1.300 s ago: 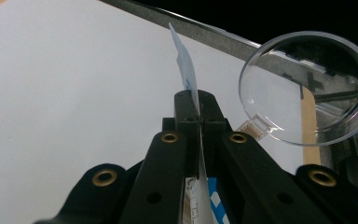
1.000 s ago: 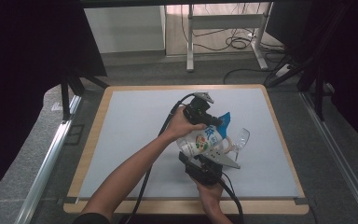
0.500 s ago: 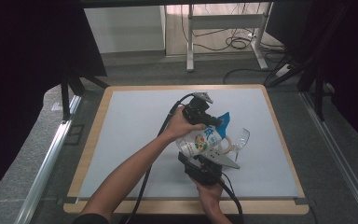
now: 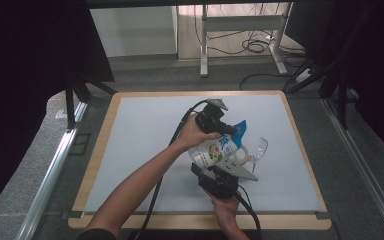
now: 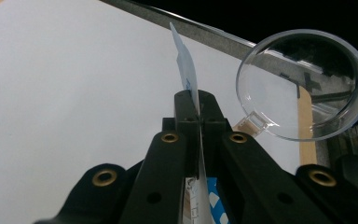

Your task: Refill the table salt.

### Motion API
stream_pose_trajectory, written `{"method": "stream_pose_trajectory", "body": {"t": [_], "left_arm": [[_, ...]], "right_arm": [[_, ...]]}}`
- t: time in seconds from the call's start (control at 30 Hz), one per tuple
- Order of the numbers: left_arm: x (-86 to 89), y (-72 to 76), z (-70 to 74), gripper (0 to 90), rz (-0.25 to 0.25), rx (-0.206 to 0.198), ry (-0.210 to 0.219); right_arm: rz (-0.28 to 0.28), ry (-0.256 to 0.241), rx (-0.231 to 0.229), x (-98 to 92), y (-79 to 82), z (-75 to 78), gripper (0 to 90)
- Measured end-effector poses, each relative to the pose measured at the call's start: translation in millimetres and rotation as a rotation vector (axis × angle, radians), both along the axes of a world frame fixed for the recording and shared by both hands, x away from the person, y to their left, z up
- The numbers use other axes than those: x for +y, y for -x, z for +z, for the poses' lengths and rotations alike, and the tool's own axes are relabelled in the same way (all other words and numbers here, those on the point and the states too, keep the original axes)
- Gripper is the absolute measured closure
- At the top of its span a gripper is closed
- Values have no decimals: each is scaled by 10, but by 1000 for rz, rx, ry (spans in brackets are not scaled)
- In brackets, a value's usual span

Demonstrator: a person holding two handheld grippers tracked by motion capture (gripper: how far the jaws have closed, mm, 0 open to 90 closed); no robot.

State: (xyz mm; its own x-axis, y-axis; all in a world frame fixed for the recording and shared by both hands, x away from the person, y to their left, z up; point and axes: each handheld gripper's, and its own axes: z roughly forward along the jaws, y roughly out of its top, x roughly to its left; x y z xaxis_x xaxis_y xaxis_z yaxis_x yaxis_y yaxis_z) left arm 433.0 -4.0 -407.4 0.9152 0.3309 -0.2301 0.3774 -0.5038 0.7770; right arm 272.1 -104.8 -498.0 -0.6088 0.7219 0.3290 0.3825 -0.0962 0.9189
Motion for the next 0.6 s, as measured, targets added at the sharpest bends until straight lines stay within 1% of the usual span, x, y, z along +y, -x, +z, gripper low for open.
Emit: {"method": "stream_pose_trajectory", "body": {"t": [0.17, 0.23, 0.43, 0.6], "left_arm": [[7, -1, 7, 897, -5, 2, 3], [11, -2, 12, 897, -8, 3, 11], [-17, -12, 0, 897, -10, 3, -3], [-30, -14, -1, 897, -8, 5, -7]], "right_arm": [[5, -7, -1, -12, 3, 4, 540], [6, -8, -4, -16, 4, 8, 541], [-13, -4, -1, 7, 3, 8, 541], [-14, -7, 5, 5, -4, 8, 541]]}}
